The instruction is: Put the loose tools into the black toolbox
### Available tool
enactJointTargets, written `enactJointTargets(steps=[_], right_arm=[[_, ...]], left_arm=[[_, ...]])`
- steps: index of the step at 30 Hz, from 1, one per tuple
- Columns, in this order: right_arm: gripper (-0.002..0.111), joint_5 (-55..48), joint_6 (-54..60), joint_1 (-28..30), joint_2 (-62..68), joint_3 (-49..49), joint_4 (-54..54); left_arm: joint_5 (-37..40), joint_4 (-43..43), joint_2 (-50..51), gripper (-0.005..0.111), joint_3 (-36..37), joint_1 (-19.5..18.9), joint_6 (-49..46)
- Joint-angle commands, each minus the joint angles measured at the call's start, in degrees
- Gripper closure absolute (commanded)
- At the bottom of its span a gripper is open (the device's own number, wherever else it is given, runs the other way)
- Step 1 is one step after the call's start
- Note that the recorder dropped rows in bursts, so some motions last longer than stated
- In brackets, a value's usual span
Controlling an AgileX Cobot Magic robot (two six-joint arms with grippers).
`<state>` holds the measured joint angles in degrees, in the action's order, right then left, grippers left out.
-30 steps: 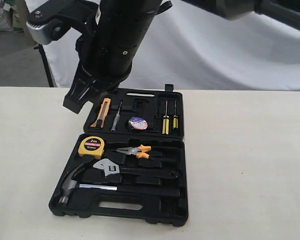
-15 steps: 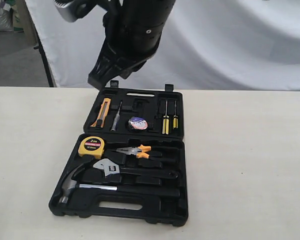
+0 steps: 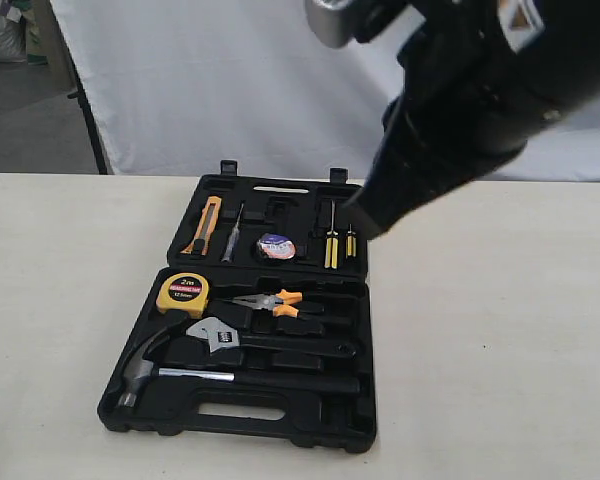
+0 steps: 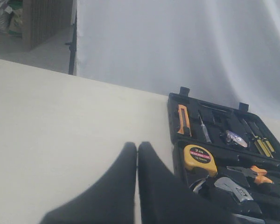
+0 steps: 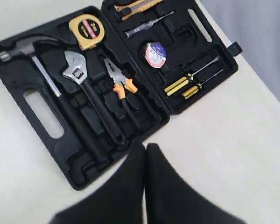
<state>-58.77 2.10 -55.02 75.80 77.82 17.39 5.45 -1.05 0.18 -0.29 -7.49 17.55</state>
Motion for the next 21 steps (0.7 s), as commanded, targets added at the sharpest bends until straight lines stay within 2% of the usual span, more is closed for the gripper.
enactJointTargets(steps=[1, 5, 11, 21], right_arm=[[0.109, 18.58, -12.37, 0.23, -10.96, -16.5, 0.54], [0.109, 28.75, -21.37, 0.23, -20.29, -29.62, 0.54], [0.109, 32.77, -25.86, 0.23, -30.52, -45.25, 0.54], [0.109, 61.04, -24.76, 0.23, -40.92, -65.08, 0.78]], left_arm=[[-0.41, -0.25, -0.18, 0.106, -0.15, -1.45, 0.27], [-0.41, -0.25, -0.18, 0.106, -0.15, -1.45, 0.27], [-0.41, -0.25, -0.18, 0.106, -0.15, -1.45, 0.27], [-0.41, -0.25, -0.18, 0.106, -0.15, -1.45, 0.27]])
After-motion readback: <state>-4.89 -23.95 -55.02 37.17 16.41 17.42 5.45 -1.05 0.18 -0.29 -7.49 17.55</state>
